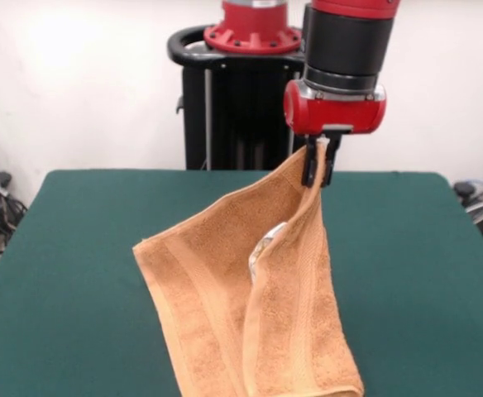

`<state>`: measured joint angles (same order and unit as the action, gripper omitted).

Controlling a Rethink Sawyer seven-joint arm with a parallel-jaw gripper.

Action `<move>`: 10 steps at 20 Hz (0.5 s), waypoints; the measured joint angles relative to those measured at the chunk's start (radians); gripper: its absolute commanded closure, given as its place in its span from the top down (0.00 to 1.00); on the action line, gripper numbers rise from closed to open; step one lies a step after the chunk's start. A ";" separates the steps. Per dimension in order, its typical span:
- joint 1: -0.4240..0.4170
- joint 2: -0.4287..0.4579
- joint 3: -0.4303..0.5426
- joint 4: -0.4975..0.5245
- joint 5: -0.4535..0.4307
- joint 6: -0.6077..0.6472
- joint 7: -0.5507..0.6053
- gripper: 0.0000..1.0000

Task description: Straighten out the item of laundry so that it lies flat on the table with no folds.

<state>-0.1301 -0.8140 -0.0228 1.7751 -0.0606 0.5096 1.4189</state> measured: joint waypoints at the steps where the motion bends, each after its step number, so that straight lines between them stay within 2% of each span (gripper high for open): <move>1: 0.000 -0.002 0.000 0.007 0.000 -0.004 0.000 0.00; 10: 0.000 -0.045 0.000 0.107 -0.051 -0.073 0.000 0.00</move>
<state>-0.1304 -0.8591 -0.0229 1.8819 -0.1113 0.4368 1.4189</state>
